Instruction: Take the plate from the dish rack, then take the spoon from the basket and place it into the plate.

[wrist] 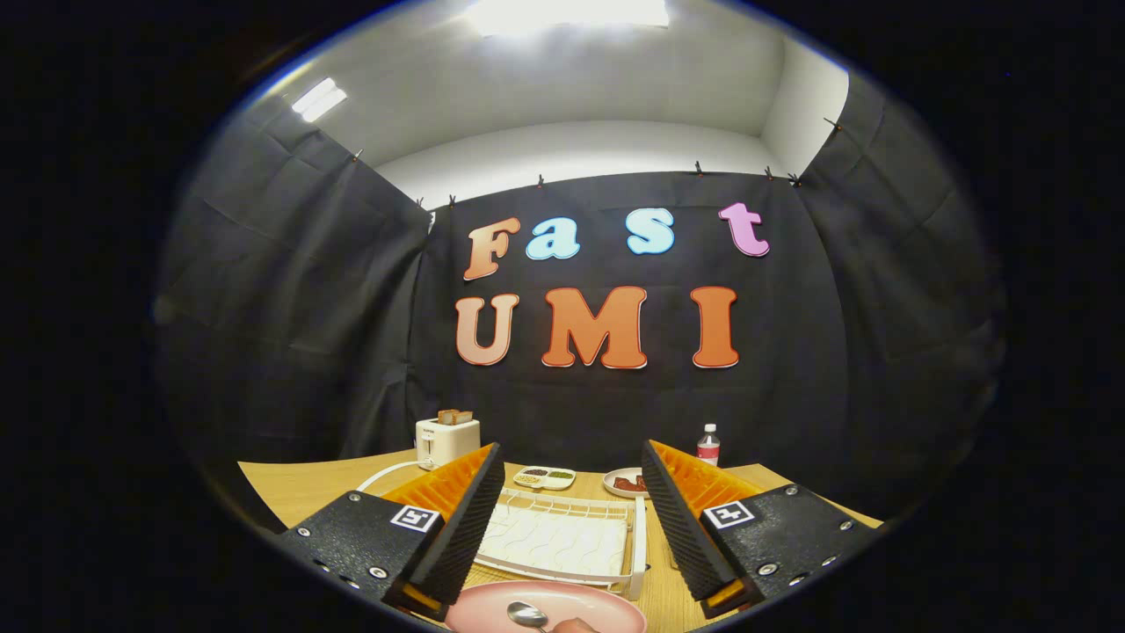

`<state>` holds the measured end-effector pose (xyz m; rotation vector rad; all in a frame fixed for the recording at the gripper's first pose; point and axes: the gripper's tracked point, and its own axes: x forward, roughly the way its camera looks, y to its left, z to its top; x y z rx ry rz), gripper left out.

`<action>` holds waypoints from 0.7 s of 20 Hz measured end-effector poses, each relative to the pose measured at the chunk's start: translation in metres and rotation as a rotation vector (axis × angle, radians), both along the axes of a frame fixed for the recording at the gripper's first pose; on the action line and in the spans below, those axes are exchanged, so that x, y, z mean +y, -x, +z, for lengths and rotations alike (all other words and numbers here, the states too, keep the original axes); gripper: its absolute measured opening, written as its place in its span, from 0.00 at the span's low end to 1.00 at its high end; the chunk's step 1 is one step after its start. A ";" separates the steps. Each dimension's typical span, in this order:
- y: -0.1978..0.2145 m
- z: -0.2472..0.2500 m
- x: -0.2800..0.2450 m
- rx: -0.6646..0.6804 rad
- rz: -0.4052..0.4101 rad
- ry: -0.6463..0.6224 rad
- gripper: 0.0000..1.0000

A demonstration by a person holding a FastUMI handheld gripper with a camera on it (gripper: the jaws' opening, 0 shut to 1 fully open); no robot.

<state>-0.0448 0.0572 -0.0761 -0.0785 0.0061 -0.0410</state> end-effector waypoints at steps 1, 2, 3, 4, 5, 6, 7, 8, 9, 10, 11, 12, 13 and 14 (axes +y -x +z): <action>0.000 -0.001 0.000 0.002 0.002 -0.003 0.94; -0.001 -0.001 0.000 0.002 0.002 -0.006 0.94; -0.001 -0.002 0.001 0.004 0.002 -0.006 0.94; -0.001 -0.002 0.000 0.004 -0.001 -0.005 0.94; -0.001 -0.003 -0.001 0.008 -0.002 0.001 0.94; -0.001 -0.003 -0.001 0.009 -0.002 0.005 0.94; -0.001 -0.002 -0.002 0.009 -0.005 0.005 0.94; -0.001 -0.002 -0.002 0.009 -0.005 0.004 0.93; -0.001 -0.001 -0.002 0.006 -0.005 0.001 0.94; -0.001 0.000 -0.001 0.004 -0.003 -0.002 0.94; -0.001 0.000 -0.001 0.003 -0.002 -0.006 0.93; -0.001 0.000 -0.001 0.003 0.001 -0.008 0.94; -0.001 -0.001 -0.001 0.004 0.003 -0.011 0.94; 0.000 -0.002 0.000 0.007 0.006 -0.013 0.94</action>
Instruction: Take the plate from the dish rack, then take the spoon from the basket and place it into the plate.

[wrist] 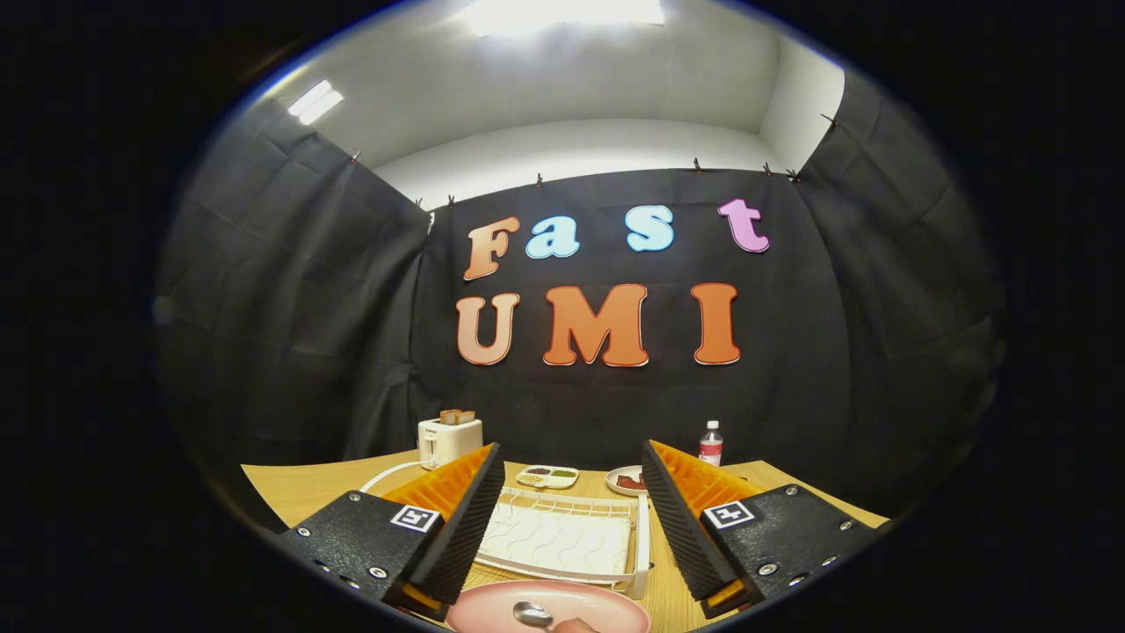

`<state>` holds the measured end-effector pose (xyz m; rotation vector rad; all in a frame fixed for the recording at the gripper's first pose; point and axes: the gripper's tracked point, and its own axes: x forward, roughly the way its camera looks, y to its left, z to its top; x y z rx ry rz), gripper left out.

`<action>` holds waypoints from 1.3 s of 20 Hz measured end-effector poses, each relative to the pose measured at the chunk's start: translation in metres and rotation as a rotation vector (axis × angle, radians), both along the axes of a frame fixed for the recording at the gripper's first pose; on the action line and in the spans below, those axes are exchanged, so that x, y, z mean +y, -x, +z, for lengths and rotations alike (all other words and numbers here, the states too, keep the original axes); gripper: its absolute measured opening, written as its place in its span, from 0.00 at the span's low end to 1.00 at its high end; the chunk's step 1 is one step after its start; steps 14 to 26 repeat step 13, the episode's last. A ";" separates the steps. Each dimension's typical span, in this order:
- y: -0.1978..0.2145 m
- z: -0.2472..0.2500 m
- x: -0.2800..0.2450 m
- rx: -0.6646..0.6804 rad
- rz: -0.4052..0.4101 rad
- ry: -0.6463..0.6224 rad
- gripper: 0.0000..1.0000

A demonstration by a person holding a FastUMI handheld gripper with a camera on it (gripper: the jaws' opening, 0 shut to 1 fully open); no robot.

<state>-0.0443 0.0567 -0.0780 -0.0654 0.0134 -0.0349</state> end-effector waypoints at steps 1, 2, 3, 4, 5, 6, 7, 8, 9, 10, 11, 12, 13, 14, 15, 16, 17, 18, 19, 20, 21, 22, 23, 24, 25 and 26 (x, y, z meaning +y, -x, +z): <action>0.000 0.000 0.001 0.001 0.002 0.000 0.94; 0.000 0.000 0.000 0.000 0.001 0.003 0.94; 0.000 0.000 -0.002 -0.001 -0.001 0.006 0.94; 0.000 0.000 -0.002 -0.003 -0.004 0.007 0.94; 0.000 0.000 -0.002 -0.003 -0.003 0.006 0.94; 0.000 0.000 -0.001 -0.005 -0.005 0.004 0.94; 0.000 0.001 -0.001 -0.006 -0.005 0.006 0.94; 0.000 0.001 -0.002 -0.006 -0.007 0.010 0.94; 0.000 0.000 -0.003 -0.005 -0.010 0.014 0.93; 0.000 -0.001 -0.003 -0.004 -0.011 0.016 0.93; 0.000 -0.001 -0.003 -0.002 -0.012 0.014 0.93; 0.000 -0.002 -0.002 -0.001 -0.009 0.011 0.94; 0.000 -0.001 -0.001 0.000 -0.009 0.008 0.94; 0.000 -0.001 -0.001 0.000 -0.009 0.008 0.94; 0.000 -0.001 -0.001 0.000 -0.009 0.008 0.94; 0.000 -0.001 -0.001 0.000 -0.009 0.008 0.94; 0.000 -0.001 -0.001 0.000 -0.009 0.008 0.94; 0.000 -0.001 -0.001 0.000 -0.009 0.008 0.94; 0.000 -0.001 -0.001 0.000 -0.009 0.008 0.94; 0.000 -0.001 -0.001 0.000 -0.009 0.008 0.94; 0.000 -0.001 -0.001 0.000 -0.009 0.008 0.94; 0.000 -0.001 -0.001 0.000 -0.009 0.008 0.94; 0.000 -0.001 -0.001 0.000 -0.009 0.008 0.94; 0.000 -0.001 -0.001 0.000 -0.009 0.008 0.94; 0.000 -0.001 -0.001 0.000 -0.009 0.008 0.94; 0.000 -0.001 -0.001 0.000 -0.009 0.008 0.94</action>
